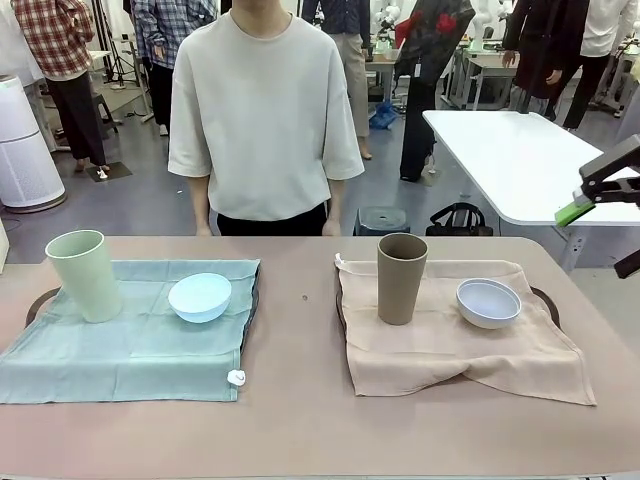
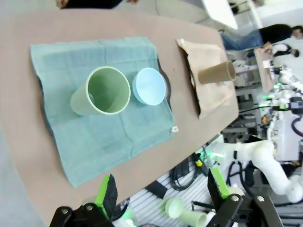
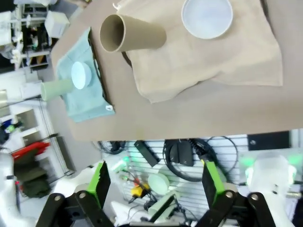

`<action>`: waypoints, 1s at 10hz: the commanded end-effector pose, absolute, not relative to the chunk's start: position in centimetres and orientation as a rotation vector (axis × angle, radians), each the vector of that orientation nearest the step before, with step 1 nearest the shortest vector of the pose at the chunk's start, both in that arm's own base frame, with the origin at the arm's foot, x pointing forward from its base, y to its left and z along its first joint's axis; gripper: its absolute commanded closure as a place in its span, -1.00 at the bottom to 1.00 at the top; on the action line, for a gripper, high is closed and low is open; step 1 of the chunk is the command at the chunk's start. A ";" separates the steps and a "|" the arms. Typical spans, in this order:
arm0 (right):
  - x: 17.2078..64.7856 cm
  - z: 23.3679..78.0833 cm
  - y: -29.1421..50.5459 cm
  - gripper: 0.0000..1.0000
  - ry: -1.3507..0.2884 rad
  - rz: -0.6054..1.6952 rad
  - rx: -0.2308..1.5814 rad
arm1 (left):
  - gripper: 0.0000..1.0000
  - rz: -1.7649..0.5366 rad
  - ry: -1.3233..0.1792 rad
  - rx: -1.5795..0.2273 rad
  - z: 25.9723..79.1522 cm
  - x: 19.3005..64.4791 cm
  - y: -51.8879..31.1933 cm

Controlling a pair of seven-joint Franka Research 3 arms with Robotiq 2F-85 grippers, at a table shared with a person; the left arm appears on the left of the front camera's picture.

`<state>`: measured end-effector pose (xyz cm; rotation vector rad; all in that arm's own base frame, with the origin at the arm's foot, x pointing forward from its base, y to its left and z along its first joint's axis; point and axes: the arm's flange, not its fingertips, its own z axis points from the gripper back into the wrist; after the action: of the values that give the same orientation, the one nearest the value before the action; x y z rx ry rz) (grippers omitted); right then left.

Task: Set up a tray with a mat and arrange the tableware.
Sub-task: Place the Picnic Bowl and Reusable plastic cup back onto the Handle tray in front of the human's position.

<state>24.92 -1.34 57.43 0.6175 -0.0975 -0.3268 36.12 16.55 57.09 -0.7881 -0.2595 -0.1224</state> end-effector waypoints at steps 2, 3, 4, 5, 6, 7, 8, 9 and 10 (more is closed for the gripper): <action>25.9 58.7 -11.5 -1.00 -0.042 -0.413 0.832 | -1.00 -0.097 -0.231 -1.108 56.9 35.7 24.3; 25.8 58.6 -13.8 -1.00 -0.041 -0.444 0.895 | -1.00 -0.084 -0.177 -1.160 56.1 36.2 25.4; 25.2 58.4 -15.9 -1.00 -0.032 -0.465 0.978 | -1.00 -0.073 -0.132 -1.211 55.6 36.0 26.3; 24.4 58.1 -17.8 -1.00 -0.025 -0.475 1.049 | -1.00 -0.056 -0.106 -1.257 55.7 36.1 27.7; 23.2 57.2 -20.2 -1.00 -0.022 -0.508 1.083 | -1.00 -0.030 -0.093 -1.321 54.9 36.5 29.4; 22.5 56.7 -21.6 -1.00 -0.027 -0.520 1.141 | -1.00 -0.012 -0.102 -1.340 54.8 36.7 30.6; 21.9 56.1 -22.3 -1.00 -0.029 -0.531 1.193 | -1.00 -0.007 -0.093 -1.360 54.7 36.3 31.5; 21.6 55.7 -22.8 -1.00 -0.033 -0.535 1.220 | -1.00 -0.042 -0.069 -1.377 54.2 36.5 32.3; 21.5 55.7 -22.7 -1.00 -0.033 -0.531 1.229 | -1.00 -0.060 -0.054 -1.370 54.2 36.3 32.8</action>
<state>21.14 -22.89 55.54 1.2011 -0.0299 -0.5614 37.00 27.92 51.81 -1.3520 -0.0687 -0.0228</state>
